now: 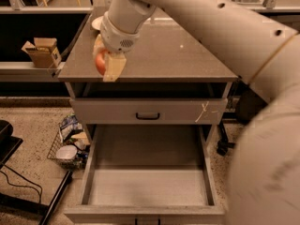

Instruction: Pick apple from middle drawer and place on counter

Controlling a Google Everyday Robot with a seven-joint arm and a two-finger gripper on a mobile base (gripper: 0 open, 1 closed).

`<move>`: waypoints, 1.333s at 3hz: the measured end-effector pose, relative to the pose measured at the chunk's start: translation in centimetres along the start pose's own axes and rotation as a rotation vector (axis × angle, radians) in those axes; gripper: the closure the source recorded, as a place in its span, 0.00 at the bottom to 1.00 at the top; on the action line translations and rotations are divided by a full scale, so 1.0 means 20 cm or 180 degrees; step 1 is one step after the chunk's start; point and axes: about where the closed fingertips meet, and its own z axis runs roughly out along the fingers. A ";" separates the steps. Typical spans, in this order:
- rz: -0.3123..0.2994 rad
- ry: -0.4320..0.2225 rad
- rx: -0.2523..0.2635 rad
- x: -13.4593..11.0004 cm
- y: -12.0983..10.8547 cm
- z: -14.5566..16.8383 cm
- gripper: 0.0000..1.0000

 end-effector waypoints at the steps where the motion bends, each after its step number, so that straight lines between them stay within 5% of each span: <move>1: 0.0141 0.0011 0.0257 0.11 -0.27 -0.05 1.00; 2: 0.0395 -0.0041 0.0514 0.30 -0.45 -0.09 1.00; 4: 0.1135 -0.0010 0.0670 0.82 -0.47 0.05 1.00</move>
Offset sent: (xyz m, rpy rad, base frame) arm 0.1680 -0.0522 0.0359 0.1878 -0.0855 -0.2894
